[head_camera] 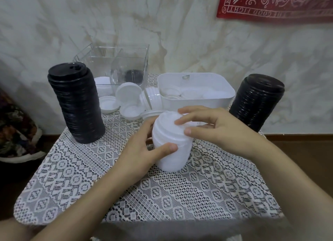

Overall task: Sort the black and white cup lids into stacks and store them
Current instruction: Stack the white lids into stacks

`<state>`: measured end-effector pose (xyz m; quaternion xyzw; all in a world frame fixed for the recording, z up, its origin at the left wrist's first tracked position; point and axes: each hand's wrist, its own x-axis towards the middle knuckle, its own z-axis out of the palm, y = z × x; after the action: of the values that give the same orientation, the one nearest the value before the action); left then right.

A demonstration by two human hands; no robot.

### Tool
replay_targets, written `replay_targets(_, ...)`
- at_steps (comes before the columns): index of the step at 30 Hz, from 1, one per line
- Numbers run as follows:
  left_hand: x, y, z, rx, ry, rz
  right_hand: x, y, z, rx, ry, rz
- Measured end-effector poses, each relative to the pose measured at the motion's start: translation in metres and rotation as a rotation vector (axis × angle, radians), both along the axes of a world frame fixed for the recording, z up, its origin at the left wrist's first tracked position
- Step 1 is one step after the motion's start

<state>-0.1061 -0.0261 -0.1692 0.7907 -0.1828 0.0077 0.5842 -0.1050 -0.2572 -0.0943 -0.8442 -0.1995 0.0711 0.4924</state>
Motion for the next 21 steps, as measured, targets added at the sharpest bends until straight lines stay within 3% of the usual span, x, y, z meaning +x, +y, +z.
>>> replay_targets(7, 0.002, 0.0, -0.002, -0.006, -0.004, -0.028, 0.001, 0.005, 0.0, -0.054, 0.065, 0.006)
replay_targets(21, 0.004, 0.004, -0.002, 0.043, 0.016, -0.084, 0.005, 0.007, -0.01, -0.197, 0.005, -0.019)
